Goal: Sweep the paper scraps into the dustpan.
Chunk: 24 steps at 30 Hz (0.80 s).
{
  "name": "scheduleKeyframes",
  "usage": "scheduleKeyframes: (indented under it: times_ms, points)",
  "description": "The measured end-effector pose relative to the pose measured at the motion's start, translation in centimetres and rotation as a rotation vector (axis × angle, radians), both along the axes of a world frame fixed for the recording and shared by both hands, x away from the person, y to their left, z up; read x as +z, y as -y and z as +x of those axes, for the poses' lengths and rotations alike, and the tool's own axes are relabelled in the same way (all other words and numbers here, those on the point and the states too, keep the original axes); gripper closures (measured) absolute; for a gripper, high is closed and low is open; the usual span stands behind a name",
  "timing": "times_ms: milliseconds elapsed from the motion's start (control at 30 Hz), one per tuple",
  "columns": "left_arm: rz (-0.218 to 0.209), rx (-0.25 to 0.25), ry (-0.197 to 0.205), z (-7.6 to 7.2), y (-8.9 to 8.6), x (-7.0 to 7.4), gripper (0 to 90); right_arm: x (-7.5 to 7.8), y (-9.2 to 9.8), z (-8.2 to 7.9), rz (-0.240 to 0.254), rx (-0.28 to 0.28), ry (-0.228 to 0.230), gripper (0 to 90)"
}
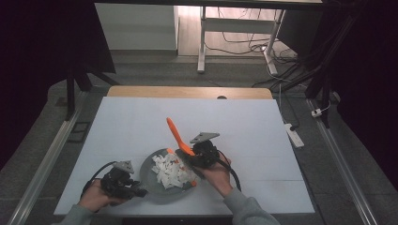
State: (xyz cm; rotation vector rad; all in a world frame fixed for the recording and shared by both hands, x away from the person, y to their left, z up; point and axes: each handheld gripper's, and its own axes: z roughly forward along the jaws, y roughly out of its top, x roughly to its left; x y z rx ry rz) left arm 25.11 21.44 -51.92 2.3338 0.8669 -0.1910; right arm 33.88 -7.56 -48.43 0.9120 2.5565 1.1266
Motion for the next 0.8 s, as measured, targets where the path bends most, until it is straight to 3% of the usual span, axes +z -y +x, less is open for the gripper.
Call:
scheduleKeyframes:
  times_ms: [167,433,800]
  points:
    - [0.000,-0.001,0.000,0.0,0.0,0.0,61.3,-0.1,-1.5,-0.4,-0.001,0.036,-0.004,70.0]
    - [-0.001,-0.001,0.000,0.0,0.0,0.0,61.3,0.7,-4.0,-1.8,0.046,0.132,0.008,70.0]
    - [-0.005,-0.003,-0.002,0.0,-0.1,-0.1,61.3,2.7,-1.6,-1.6,0.108,0.087,0.049,70.0]
